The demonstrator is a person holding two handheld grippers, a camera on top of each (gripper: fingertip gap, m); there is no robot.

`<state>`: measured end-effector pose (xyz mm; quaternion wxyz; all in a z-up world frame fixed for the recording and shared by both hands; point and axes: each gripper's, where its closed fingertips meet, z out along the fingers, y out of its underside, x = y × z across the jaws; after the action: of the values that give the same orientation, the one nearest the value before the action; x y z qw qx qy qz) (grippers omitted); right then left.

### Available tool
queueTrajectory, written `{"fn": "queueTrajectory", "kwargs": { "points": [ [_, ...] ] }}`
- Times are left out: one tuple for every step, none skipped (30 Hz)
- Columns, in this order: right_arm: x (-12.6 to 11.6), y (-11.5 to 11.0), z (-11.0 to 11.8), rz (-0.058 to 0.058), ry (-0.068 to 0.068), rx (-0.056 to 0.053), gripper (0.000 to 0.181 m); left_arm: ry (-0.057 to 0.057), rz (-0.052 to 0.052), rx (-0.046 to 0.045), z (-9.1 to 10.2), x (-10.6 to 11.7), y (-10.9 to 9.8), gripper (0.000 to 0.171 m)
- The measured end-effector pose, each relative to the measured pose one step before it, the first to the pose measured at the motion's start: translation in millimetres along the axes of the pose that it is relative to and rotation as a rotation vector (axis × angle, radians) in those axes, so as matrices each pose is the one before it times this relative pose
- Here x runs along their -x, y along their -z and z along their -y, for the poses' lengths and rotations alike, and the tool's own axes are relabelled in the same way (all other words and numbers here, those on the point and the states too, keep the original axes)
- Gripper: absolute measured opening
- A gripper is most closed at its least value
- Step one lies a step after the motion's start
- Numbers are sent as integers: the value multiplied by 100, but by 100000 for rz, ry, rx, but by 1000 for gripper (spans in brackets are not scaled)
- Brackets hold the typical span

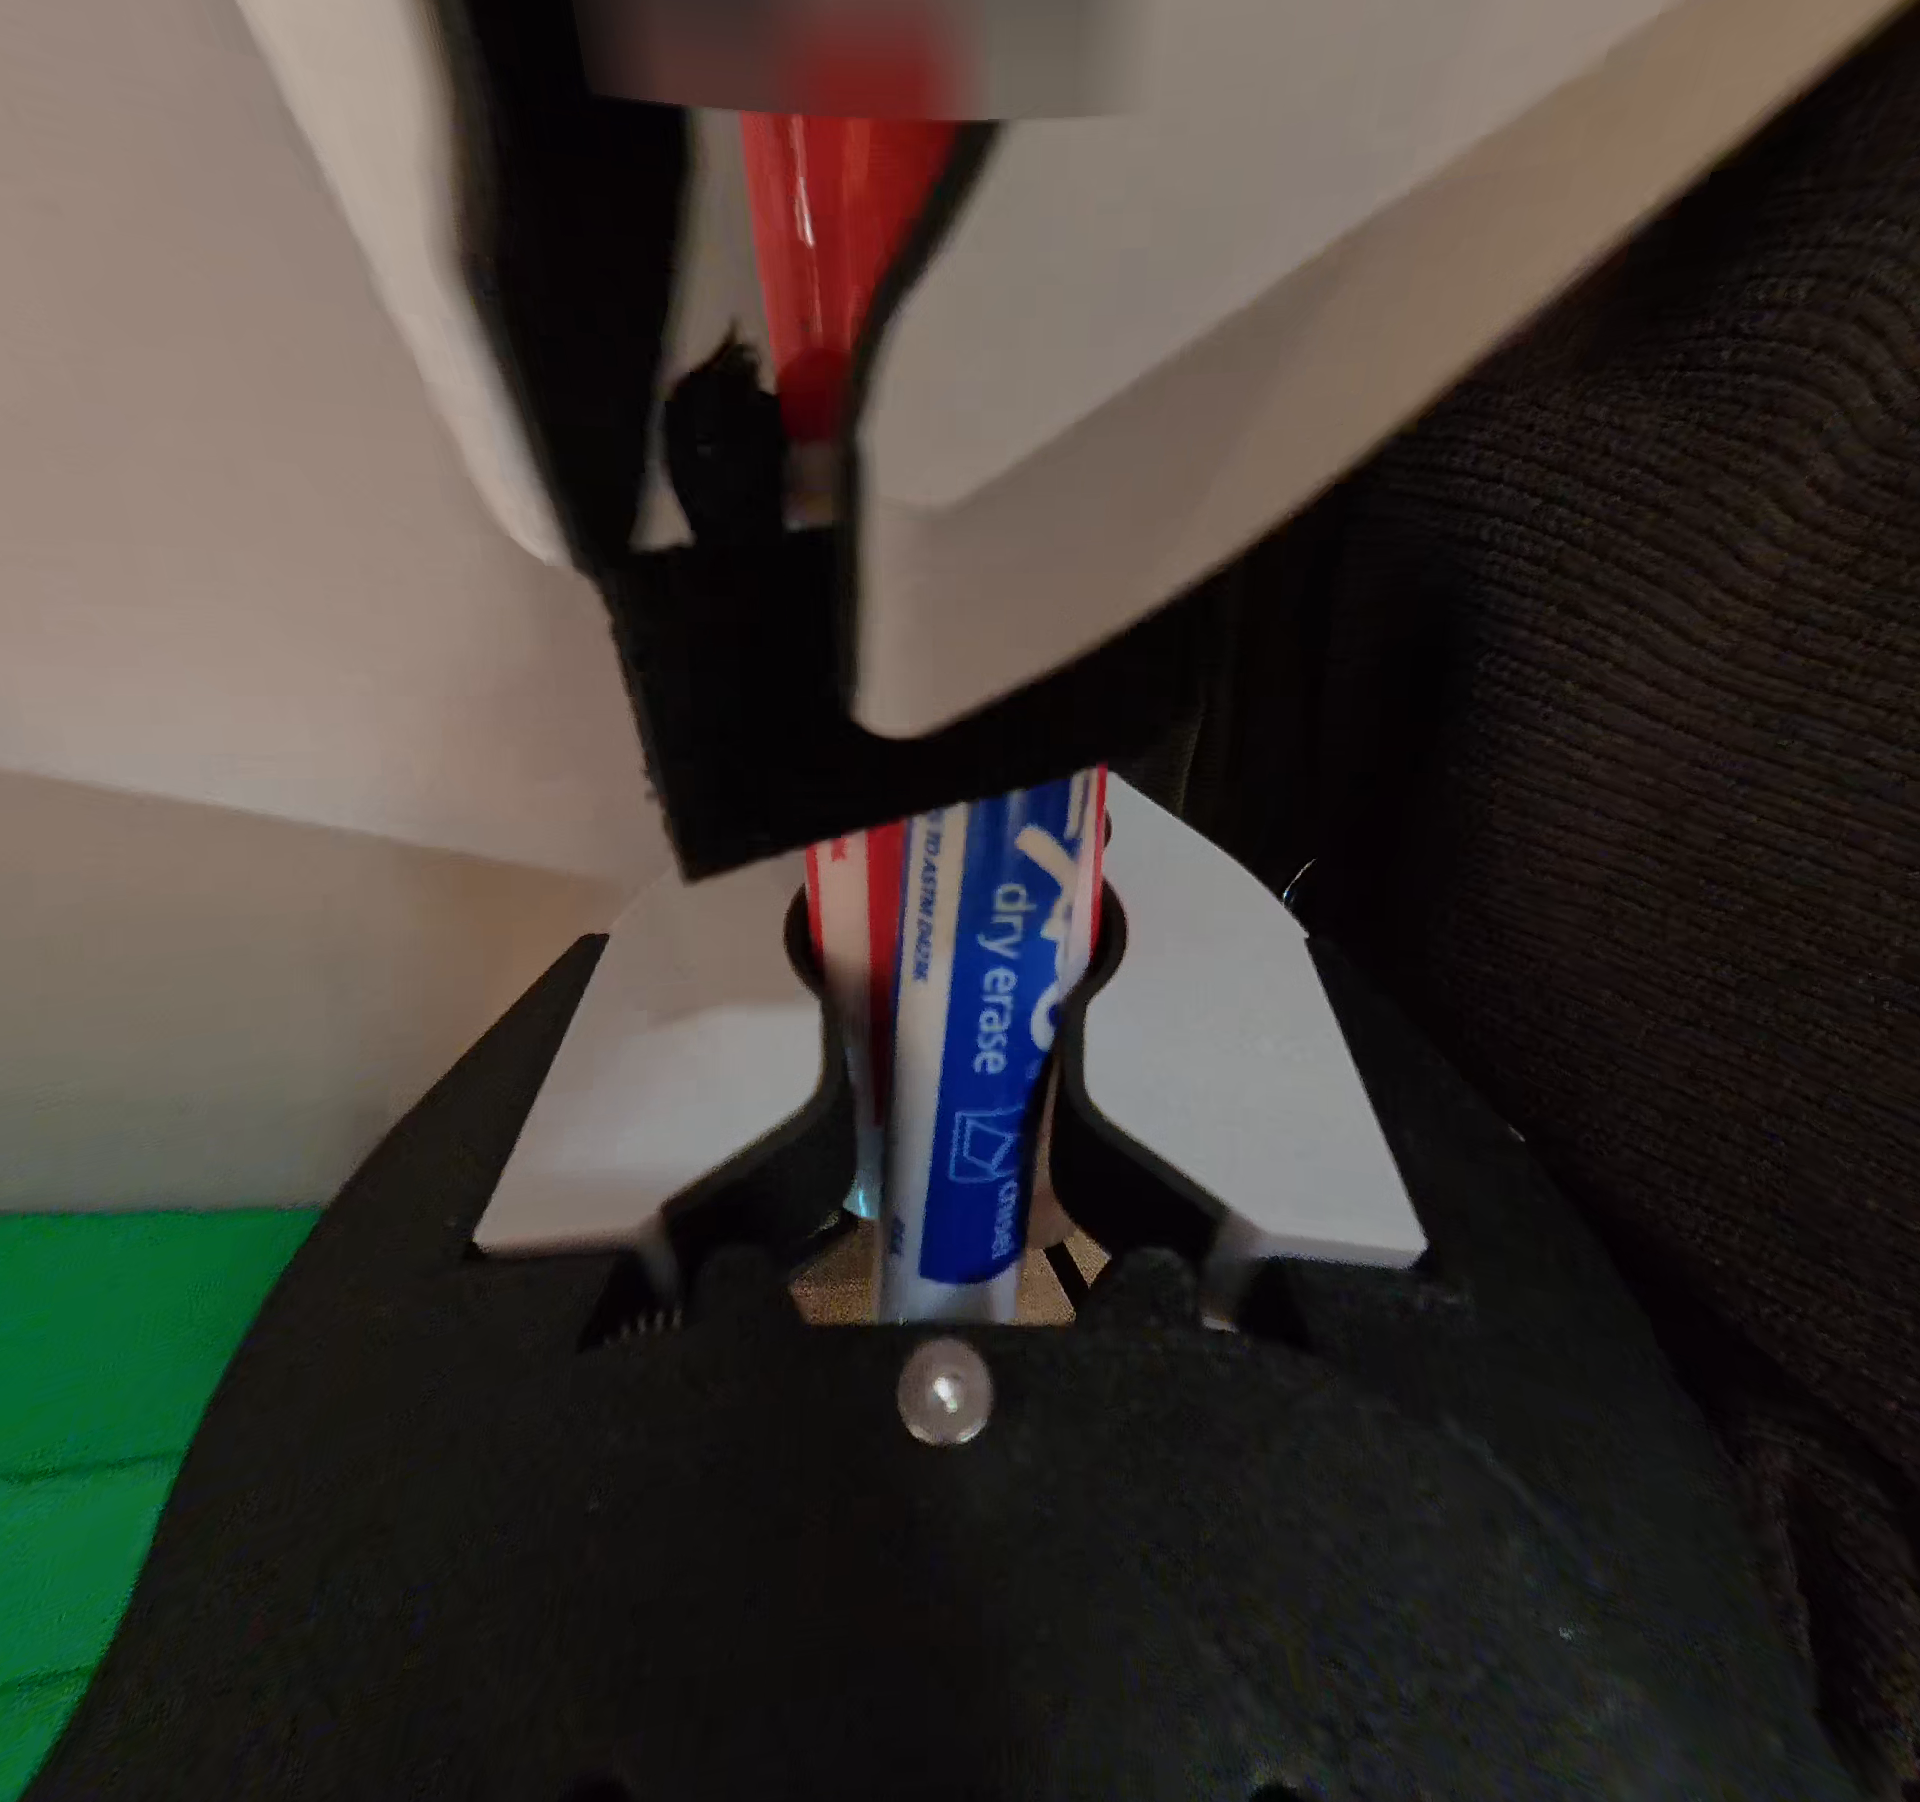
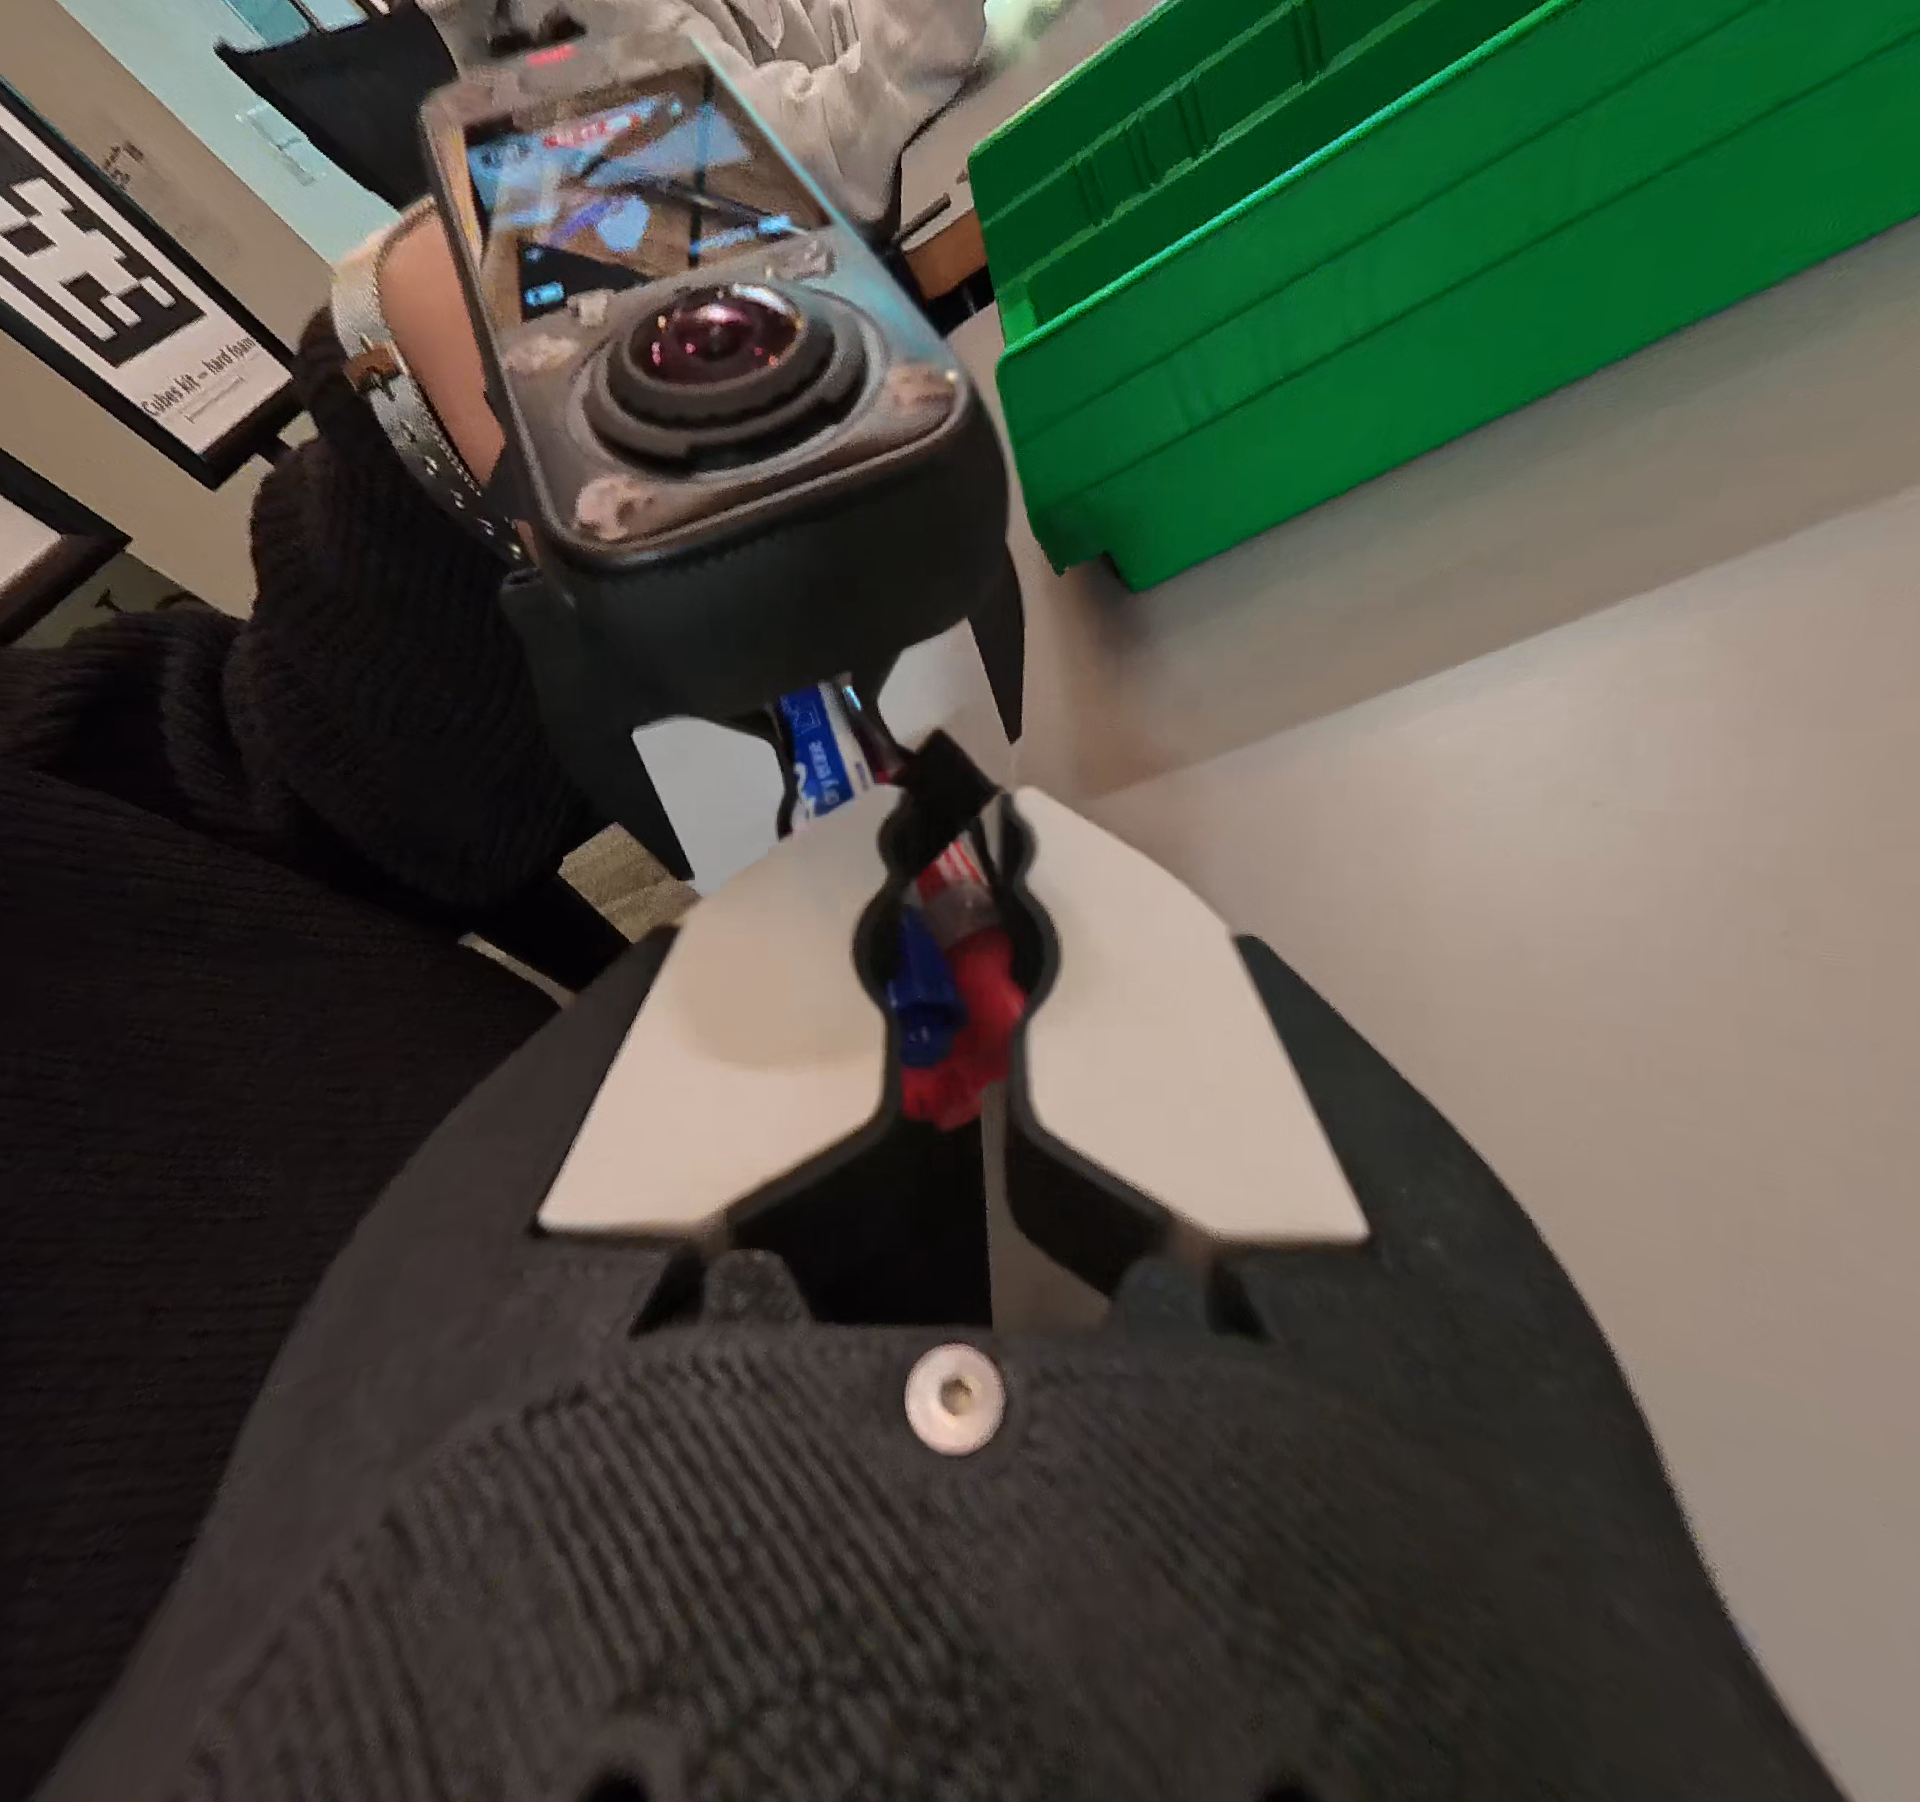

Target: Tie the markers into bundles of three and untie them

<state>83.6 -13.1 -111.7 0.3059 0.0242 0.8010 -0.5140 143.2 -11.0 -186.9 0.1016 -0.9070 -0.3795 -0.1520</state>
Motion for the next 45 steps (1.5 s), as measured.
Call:
{"fn": "queueTrajectory", "kwargs": {
  "points": [
    [-55,245,228,5,-590,-988,28,134,266,32,-45,48,25,43],
    [-102,281,233,-289,-494,-985,36,135,139,-165,-18,51,39,43],
    [-173,327,305,-669,-545,-1391,40,115,20,-253,-5,30,51,43],
    [-209,337,308,-735,-837,-1467,42,87,77,-210,-4,36,42,43],
    [-255,315,265,-899,-1260,-1188,44,112,139,-150,-12,29,42,43],
    [-338,297,197,-1199,-1718,-916,47,56,180,-181,-15,45,43,43],
    [-373,228,79,-1304,-2621,-416,49,62,238,-282,14,46,53,43],
    [-187,127,-9,-237,-3576,-106,53,146,145,-271,19,41,37,43],
    [53,-1,-91,1166,-3542,-195,56,120,198,-181,6,54,34,43],
    [-107,-120,-190,-347,-3366,-117,61,120,276,-206,10,64,32,43],
    [-222,-235,-293,-1500,-2499,156,66,225,345,-229,32,95,7,43],
    [-15,-309,-409,-469,-1042,784,70,251,445,-90,21,100,14,43],
    [9,-363,-482,-934,-503,1549,75,164,553,-43,14,110,3,43],
    [169,-375,-447,-343,225,1904,79,72,304,-5,21,44,-9,43],
    [331,-306,-343,357,737,1657,79,-129,90,70,3,-19,-10,43],
    [271,-231,-169,-217,885,854,79,-184,106,79,9,-20,-12,43],
    [158,-157,-53,-845,1152,113,79,-198,102,93,29,-30,-6,43],
    [114,-94,-76,-703,1477,356,78,-292,194,32,38,-31,4,43],
    [-3,-96,-194,-868,1116,1170,77,-280,295,-70,61,-35,23,43],
    [-121,-92,-218,-1022,354,1233,76,-249,289,-69,77,-44,41,43],
    [-47,-86,-184,49,-243,822,73,-326,394,-26,57,-38,41,43],
    [32,-58,-148,1010,-893,550,72,-244,493,-28,64,-37,38,43],
    [64,-49,-77,1373,-1215,131,71,-165,426,16,45,-38,48,43],
    [81,-9,-60,1419,-1170,89,69,-189,386,74,22,-35,35,43],
    [117,-2,-27,1459,-951,35,66,-111,290,58,17,-30,31,43],
    [156,26,18,1483,-744,-159,63,-34,194,13,14,-22,16,43],
    [151,33,42,1127,-638,-169,59,89,159,45,3,2,20,43],
    [139,35,60,876,-338,-181,54,105,144,126,-25,24,-7,43],
    [67,39,70,263,74,-230,51,-7,-96,108,-24,-10,-22,43],
    [80,37,32,296,451,-41,48,-42,-84,144,-30,-17,-33,43],
    [84,19,10,351,240,149,45,92,87,114,-4,16,-31,43],
    [19,0,-13,-9,85,167,43,41,-62,-10,27,-2,-32,43],
    [23,-15,-12,22,87,66,43,-103,-79,61,11,-17,-23,43],
    [21,-19,-28,48,-27,90,43,-60,-51,91,-8,-14,-29,43],
    [16,-27,-24,15,-39,98,42,-34,-76,129,-13,-3,-32,43],
    [-2,-26,-23,-92,94,181,41,-67,-1,172,-26,3,-30,43],
    [-17,-4,-12,-281,410,89,41,53,74,108,-10,24,-29,43],
    [-34,5,21,-338,663,-58,41,76,91,60,-3,22,-23,43],
    [-33,28,24,-398,579,-77,40,31,29,162,-17,20,-25,43],
    [-22,36,40,-341,395,-28,38,40,-23,267,-33,8,-50,43],
    [2,37,24,-62,389,-44,36,-115,-83,54,4,-4,-39,43],
    [0,55,28,63,266,-58,34,-202,-192,-8,13,-32,-29,43],
    [-37,52,32,-63,-375,-22,33,-210,14,48,21,-21,-21,43],
    [-128,63,69,-568,-347,-373,27,-286,-88,40,15,-52,-17,43],
    [-228,55,33,-1324,76,-243,21,-259,-232,-267,80,-80,9,43]
  ]
}}
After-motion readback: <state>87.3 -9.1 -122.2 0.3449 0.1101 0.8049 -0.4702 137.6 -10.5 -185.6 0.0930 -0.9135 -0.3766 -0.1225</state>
